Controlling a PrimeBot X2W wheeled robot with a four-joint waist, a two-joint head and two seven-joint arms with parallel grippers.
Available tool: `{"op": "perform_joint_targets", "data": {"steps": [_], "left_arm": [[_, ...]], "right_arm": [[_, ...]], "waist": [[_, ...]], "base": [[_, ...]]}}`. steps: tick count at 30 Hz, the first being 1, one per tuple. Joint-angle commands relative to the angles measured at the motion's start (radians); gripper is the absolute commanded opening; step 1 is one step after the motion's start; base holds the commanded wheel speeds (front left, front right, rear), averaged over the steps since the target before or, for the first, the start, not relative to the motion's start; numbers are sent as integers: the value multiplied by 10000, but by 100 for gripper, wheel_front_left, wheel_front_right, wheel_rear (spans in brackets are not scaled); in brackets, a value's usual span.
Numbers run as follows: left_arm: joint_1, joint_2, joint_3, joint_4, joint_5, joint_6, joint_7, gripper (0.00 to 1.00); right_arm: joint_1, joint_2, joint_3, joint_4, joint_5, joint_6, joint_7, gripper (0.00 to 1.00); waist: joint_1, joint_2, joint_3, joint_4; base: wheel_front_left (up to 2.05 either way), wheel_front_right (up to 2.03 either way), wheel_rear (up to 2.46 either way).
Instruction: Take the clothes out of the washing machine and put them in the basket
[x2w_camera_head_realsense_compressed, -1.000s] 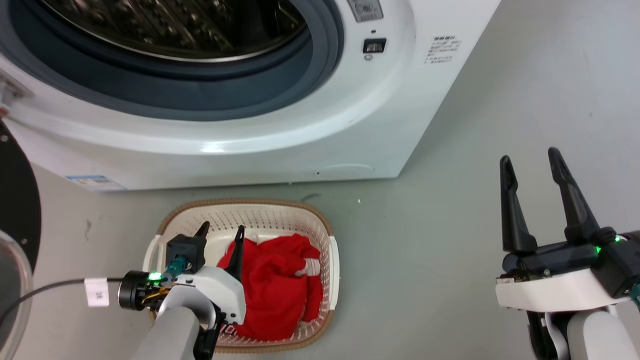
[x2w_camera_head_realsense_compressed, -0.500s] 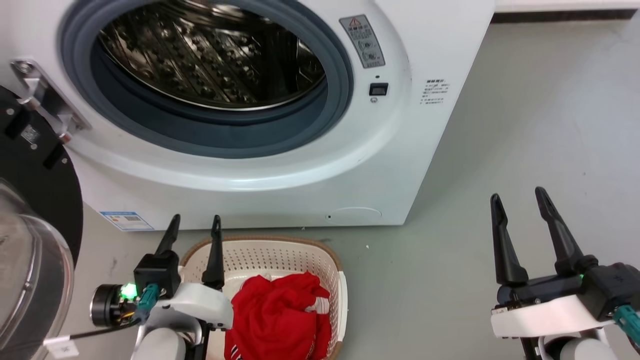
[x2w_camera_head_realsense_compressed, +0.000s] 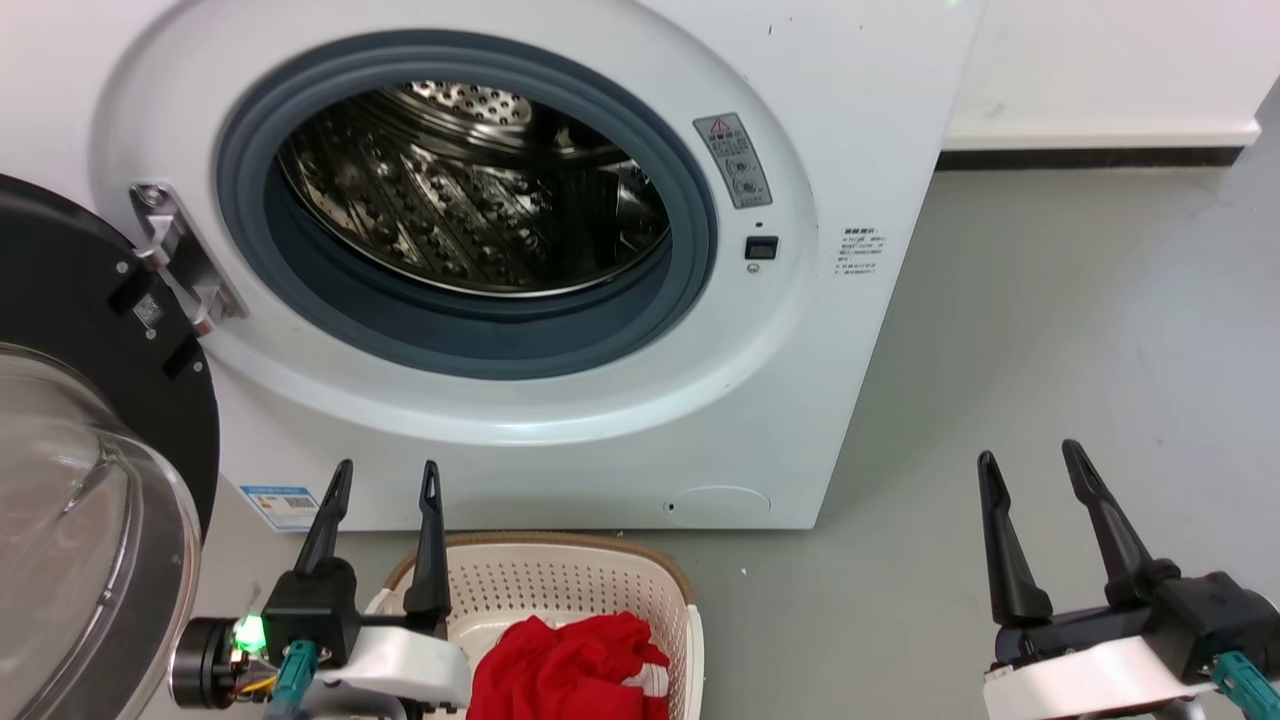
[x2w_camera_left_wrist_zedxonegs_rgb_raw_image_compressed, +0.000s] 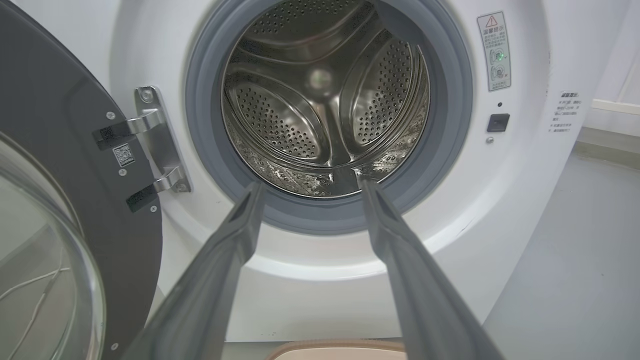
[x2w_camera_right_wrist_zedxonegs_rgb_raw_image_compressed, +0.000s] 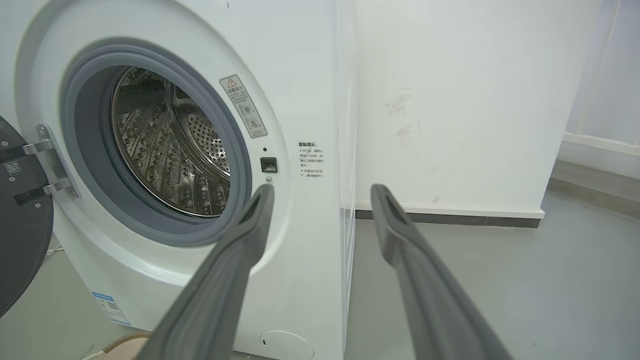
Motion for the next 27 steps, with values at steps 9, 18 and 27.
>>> {"op": "perform_joint_targets", "data": {"steps": [9, 18, 27], "left_arm": [[768, -180, 185, -595, 182, 31, -22, 100], [1054, -241, 306, -901, 271, -49, -22, 100], [1125, -291, 416, -795, 258, -127, -24, 100]], "right_arm": [[456, 8, -194, 173, -121, -7, -23, 100], [573, 8, -251, 275, -182, -7, -23, 100], [568, 8, -223, 302, -142, -7, -23, 100]], "waist": [[2, 0, -614, 13], [2, 0, -826, -33], [2, 0, -908, -50]], "base": [[0, 0, 0], [0, 0, 0], [0, 0, 0]]}}
